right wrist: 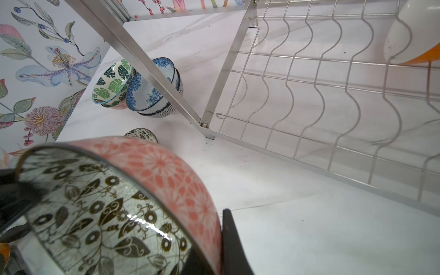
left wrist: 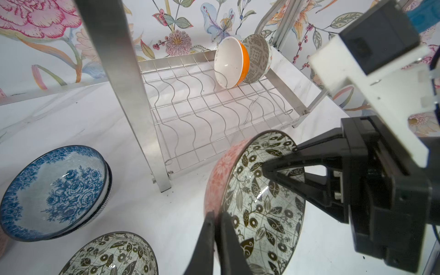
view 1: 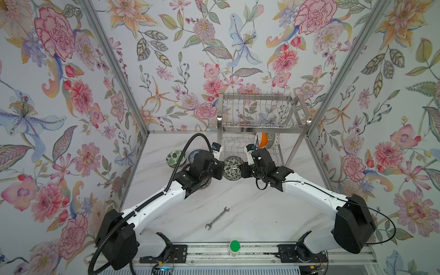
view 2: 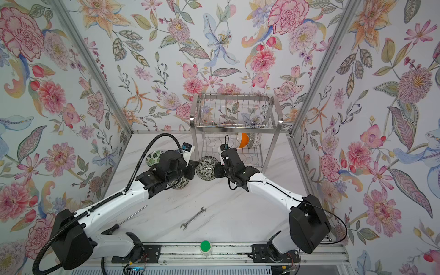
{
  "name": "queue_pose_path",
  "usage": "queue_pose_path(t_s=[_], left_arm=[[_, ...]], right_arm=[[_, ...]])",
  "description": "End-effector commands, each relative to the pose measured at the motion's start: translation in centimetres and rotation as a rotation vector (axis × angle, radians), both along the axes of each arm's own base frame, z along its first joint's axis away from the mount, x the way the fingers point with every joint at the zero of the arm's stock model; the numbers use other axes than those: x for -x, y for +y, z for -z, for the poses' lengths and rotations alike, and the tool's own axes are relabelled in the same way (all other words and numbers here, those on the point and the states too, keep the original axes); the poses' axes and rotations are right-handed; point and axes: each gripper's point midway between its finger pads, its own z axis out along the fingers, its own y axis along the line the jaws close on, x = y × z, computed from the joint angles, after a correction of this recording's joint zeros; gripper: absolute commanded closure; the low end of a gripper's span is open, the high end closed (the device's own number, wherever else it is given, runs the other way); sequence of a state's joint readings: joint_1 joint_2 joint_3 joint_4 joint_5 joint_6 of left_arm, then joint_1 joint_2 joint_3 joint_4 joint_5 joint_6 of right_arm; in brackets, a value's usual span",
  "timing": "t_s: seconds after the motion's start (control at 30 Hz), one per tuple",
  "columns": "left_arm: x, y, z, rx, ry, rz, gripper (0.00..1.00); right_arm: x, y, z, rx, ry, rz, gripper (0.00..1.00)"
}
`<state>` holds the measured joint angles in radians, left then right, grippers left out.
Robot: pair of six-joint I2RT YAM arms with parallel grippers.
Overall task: Load bowls into a dish rack
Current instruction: Place the bowl in the dish rack.
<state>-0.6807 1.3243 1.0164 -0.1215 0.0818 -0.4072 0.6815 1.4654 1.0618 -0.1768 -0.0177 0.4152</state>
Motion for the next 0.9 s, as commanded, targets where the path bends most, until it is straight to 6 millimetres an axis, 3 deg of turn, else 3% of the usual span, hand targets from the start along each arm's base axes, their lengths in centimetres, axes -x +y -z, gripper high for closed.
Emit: queue_pose_path(t_s=[0.0,0.03,0.2,0.3,0.37,0.6,0.87], left_arm=[[-0.6,1.3,-0.4,-0.036,-0.021,-0.054,0.26],[-0.7,2.1,-0.6,-0.064,-0.032,-0.079,0.02],[-1.4,7.9,-1.0,-0.18,-0.054,-0.231,0.01],[-2.2,11.4,-0.3,-0.217,-0.015,-0.32,0.01],[-2.5,12.6,0.2,-0.231,0.007,-0.35,0.01],[-3.2,12.9,0.3,-0.226,0.011,-0.368,0.01],[-3.2,12.8,0.6,-0.223,0.016,-0.363,0.01]], right_arm=[[0.0,0.5,-1.8,0.015,-0.05,-0.037,1.0],[-0.1,0.1,-1.8,0.042,-0.06,-0.035,1.0],[-1.4,-2.8,-1.1,0.322,-0.178,-0.042,1.0],[-2.8,-4.7,-0.4,0.549,-0.256,-0.045,1.0],[-3.9,-5.7,-0.2,0.679,-0.301,-0.037,1.0],[-8.2,-7.4,-1.6,0.924,-0.443,0.052,1.0],[-11.5,-6.9,-2.9,1.096,-0.537,0.076,1.0]])
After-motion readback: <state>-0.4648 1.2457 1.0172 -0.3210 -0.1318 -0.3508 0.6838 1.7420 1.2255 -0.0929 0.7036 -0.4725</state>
